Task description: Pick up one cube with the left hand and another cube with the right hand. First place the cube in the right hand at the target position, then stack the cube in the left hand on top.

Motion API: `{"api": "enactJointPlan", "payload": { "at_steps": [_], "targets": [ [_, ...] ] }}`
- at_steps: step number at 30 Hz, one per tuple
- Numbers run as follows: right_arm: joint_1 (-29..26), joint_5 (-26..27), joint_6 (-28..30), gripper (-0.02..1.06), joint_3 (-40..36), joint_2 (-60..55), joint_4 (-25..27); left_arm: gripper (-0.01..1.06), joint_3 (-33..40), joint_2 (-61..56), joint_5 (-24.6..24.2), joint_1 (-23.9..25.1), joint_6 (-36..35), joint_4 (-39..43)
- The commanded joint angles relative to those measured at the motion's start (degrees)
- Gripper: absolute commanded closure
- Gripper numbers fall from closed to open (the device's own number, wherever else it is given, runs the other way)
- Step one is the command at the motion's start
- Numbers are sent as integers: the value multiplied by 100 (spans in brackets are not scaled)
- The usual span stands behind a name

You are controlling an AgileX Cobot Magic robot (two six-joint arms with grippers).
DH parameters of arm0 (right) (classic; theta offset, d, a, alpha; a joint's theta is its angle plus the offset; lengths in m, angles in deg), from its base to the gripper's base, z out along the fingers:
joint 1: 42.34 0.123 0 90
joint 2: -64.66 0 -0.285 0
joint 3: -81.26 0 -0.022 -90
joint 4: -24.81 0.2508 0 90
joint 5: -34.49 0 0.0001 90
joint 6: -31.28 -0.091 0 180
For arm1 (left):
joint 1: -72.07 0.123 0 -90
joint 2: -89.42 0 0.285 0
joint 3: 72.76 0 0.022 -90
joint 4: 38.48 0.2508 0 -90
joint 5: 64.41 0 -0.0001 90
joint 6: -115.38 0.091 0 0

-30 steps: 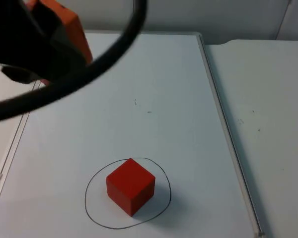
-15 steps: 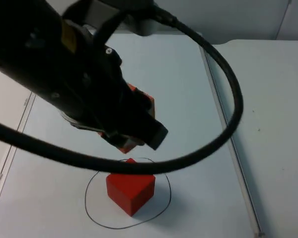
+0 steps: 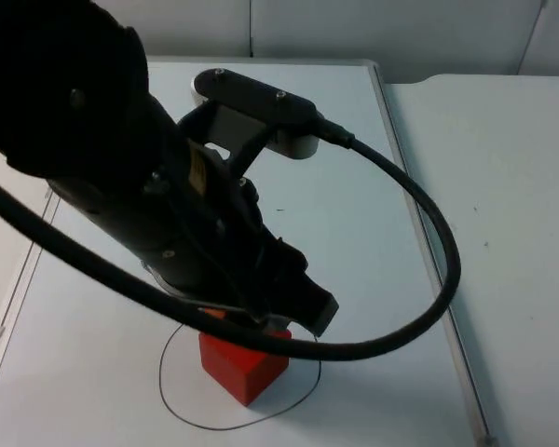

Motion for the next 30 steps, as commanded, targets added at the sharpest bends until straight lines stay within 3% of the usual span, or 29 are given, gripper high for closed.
{"api": "enactJointPlan", "payload": {
  "at_steps": [1, 4, 7, 13, 30],
  "targets": [
    [15, -24, 0, 18, -17, 26, -11, 82, 28, 21, 178, -31, -68, -47],
    [15, -55, 0, 18, -17, 26, -11, 83, 346, 33, 626, -31, -224, -47],
    [15, -67, 0, 18, -17, 26, -28, 91, 620, 33, 1037, -31, -211, -47],
    [15, -41, 0, 18, -17, 26, -34, 103, 632, 41, 1157, -31, -198, -18],
    [15, -76, -40, 18, -17, 26, -34, 103, 632, 455, 1190, -31, -198, -51]
  ]
}}
